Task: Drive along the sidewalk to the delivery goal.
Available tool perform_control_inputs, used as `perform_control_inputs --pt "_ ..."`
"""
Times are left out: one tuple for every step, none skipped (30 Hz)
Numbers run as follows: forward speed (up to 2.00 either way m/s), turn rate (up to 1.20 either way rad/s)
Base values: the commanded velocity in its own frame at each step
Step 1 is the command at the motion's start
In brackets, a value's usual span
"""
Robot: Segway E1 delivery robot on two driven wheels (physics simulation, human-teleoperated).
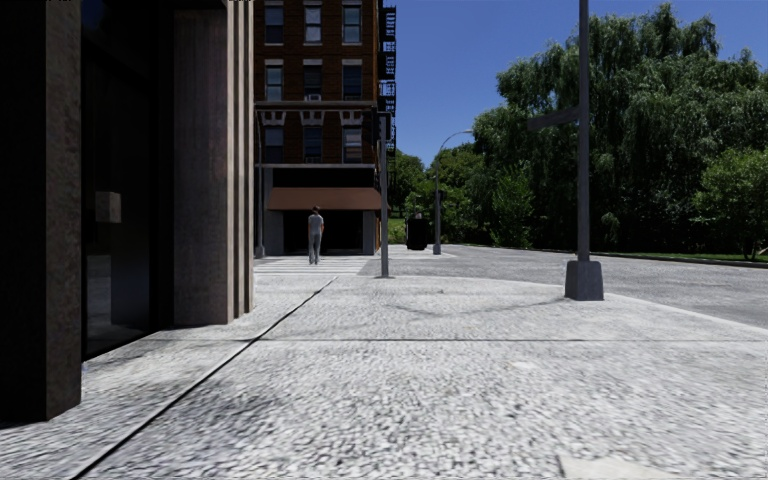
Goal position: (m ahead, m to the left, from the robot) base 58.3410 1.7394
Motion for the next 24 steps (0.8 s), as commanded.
perform_control_inputs --pt "2.00 0.00" --pt "2.00 0.00" --pt "2.00 0.00" --pt "2.00 0.00" --pt "2.00 0.00" --pt "2.00 0.00" --pt "2.00 0.00" --pt "2.00 0.00" --pt "2.00 0.00" --pt "2.00 0.00" --pt "2.00 0.00" --pt "2.00 0.00" --pt "2.00 0.00" --pt "2.00 0.01" --pt "2.00 0.05" --pt "2.00 0.05" --pt "2.00 0.08" --pt "2.00 0.10" --pt "2.00 0.12" --pt "2.00 0.12" --pt "2.00 0.13" --pt "2.00 0.15" --pt "2.00 0.15" --pt "2.00 0.17"
